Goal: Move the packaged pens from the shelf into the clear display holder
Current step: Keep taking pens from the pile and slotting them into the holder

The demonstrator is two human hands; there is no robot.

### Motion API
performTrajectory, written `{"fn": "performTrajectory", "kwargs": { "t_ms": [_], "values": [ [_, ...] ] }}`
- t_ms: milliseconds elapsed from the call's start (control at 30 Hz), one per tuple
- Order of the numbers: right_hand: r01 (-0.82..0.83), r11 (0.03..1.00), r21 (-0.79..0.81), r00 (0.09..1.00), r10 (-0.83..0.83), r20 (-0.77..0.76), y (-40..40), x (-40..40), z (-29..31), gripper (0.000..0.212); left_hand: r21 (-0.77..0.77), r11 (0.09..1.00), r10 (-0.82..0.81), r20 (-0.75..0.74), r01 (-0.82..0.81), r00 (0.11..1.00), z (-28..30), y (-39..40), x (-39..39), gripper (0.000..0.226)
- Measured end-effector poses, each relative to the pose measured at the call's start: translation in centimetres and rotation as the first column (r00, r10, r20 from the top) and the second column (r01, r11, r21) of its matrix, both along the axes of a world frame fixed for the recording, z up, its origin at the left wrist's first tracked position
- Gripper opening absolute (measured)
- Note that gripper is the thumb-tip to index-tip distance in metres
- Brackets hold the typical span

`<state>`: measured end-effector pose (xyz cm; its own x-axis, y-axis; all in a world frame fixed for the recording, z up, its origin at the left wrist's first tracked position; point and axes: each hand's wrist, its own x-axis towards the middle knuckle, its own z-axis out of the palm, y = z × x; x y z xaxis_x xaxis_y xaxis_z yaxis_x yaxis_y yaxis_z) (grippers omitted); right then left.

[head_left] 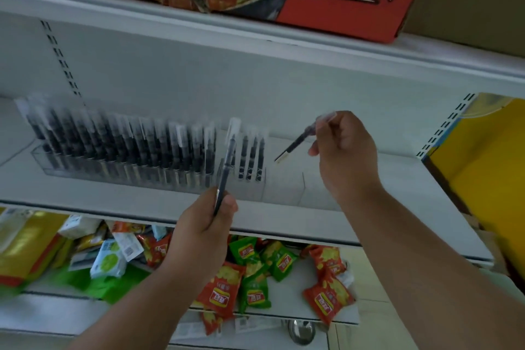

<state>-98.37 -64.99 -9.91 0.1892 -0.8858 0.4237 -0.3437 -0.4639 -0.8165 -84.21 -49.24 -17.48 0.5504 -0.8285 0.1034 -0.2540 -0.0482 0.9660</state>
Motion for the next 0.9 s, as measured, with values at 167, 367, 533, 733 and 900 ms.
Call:
{"fn": "performTrajectory", "kwargs": {
  "t_ms": [167, 367, 533, 733, 900],
  "values": [
    [-0.103, 0.986, -0.134, 0.966, 0.067, -0.248, -1.0, 1.0, -0.3, 0.012, -0.027, 0.999, 0.035, 0.000, -0.035, 0.999, -0.4, 0.0, -0.5, 0.026],
    [-0.182, 0.950, -0.253, 0.928, 0.081, -0.363, -1.0, 1.8, 0.2, 0.013, -0.030, 0.998, 0.049, -0.034, -0.050, 0.998, -0.9, 0.2, -0.4, 0.027],
    [-0.214, 0.971, -0.111, 0.875, 0.140, -0.463, -0.9, 2.5, -1.5, 0.012, -0.021, 0.999, 0.027, -0.038, -0.027, 0.999, -0.9, 0.4, 0.2, 0.027],
    [-0.125, 0.991, -0.049, 0.874, 0.087, -0.479, -0.6, 3.0, -2.1, 0.015, -0.007, 1.000, -0.011, -0.010, 0.011, 1.000, -0.4, 0.3, 1.2, 0.026],
    [-0.021, 1.000, -0.013, 0.936, 0.015, -0.353, 2.4, 2.3, -1.0, 0.025, 0.011, 0.995, -0.103, 0.021, 0.102, 0.994, -0.1, -0.3, 1.9, 0.027]
  ]
}}
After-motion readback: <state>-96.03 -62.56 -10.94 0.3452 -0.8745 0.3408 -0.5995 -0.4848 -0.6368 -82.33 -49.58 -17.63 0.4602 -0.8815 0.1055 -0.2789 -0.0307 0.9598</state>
